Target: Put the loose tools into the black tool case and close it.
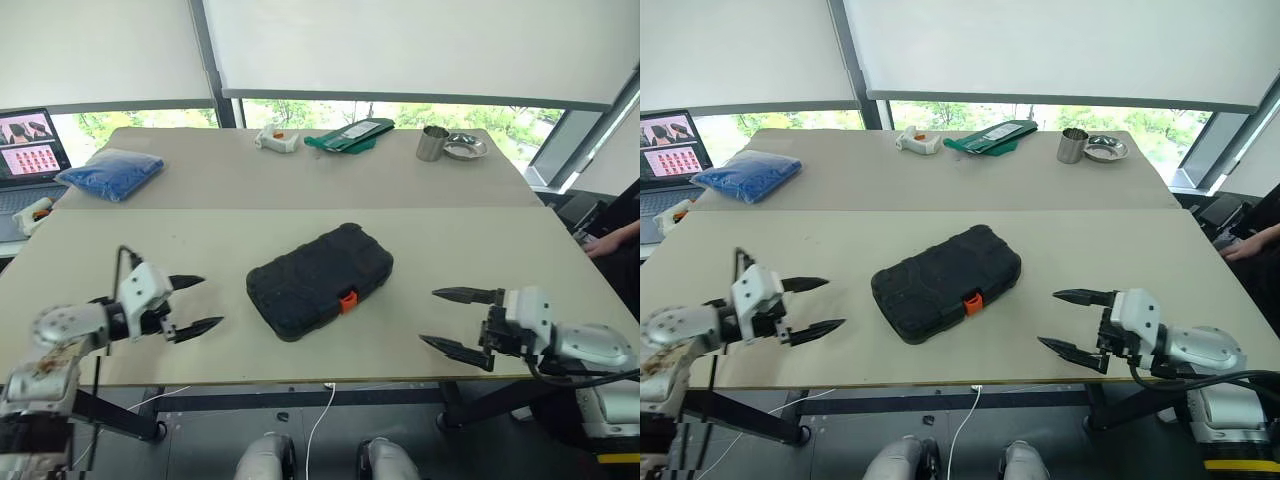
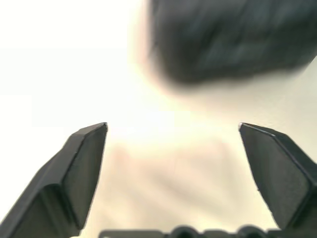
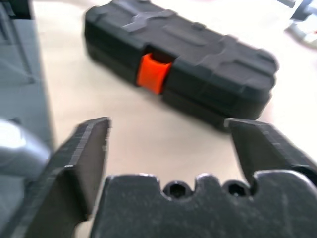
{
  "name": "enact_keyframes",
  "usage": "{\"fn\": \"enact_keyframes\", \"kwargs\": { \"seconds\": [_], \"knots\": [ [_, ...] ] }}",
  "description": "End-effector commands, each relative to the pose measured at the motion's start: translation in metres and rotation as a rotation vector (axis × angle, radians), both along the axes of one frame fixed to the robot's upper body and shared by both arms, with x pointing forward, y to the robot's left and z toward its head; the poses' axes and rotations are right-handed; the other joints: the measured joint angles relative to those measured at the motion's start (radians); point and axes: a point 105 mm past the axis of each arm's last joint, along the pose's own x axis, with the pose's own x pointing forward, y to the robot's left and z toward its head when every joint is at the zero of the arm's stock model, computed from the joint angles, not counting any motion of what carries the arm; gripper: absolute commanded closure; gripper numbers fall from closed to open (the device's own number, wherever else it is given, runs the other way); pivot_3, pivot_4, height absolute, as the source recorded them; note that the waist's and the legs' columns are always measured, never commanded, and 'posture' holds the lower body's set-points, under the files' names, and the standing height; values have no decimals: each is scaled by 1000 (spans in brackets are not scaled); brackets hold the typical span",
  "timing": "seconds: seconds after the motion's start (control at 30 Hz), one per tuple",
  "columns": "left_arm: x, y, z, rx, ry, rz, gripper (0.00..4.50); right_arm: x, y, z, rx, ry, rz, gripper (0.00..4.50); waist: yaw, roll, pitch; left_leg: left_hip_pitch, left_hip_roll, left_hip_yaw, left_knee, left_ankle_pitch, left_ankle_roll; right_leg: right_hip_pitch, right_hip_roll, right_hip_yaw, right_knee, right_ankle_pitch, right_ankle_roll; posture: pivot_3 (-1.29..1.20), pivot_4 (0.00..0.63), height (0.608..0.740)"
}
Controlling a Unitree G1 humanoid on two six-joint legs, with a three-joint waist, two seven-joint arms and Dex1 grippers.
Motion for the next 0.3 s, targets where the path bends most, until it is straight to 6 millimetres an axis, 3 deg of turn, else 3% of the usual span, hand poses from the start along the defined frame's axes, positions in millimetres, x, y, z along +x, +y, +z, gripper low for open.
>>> {"fn": "enact_keyframes", "kwargs": {
  "seconds": [0.03, 0.3],
  "knots": [
    [-6, 14, 1, 62, -77, 74, 0, 0, -7, 1, -24, -56, 4, 25, 2, 0, 0, -4, 0, 0, 0, 0, 0, -4, 0, 0, 0, 0, 0, 0, 150, 740],
    [-26, 18, -7, 26, -89, 151, 0, 17, -20, -7, -50, -84, -63, 25, -4, 0, 1, -6, 0, 1, 0, 0, 0, -8, 0, 0, 0, 1, 0, 0, 150, 740]
  ]
}}
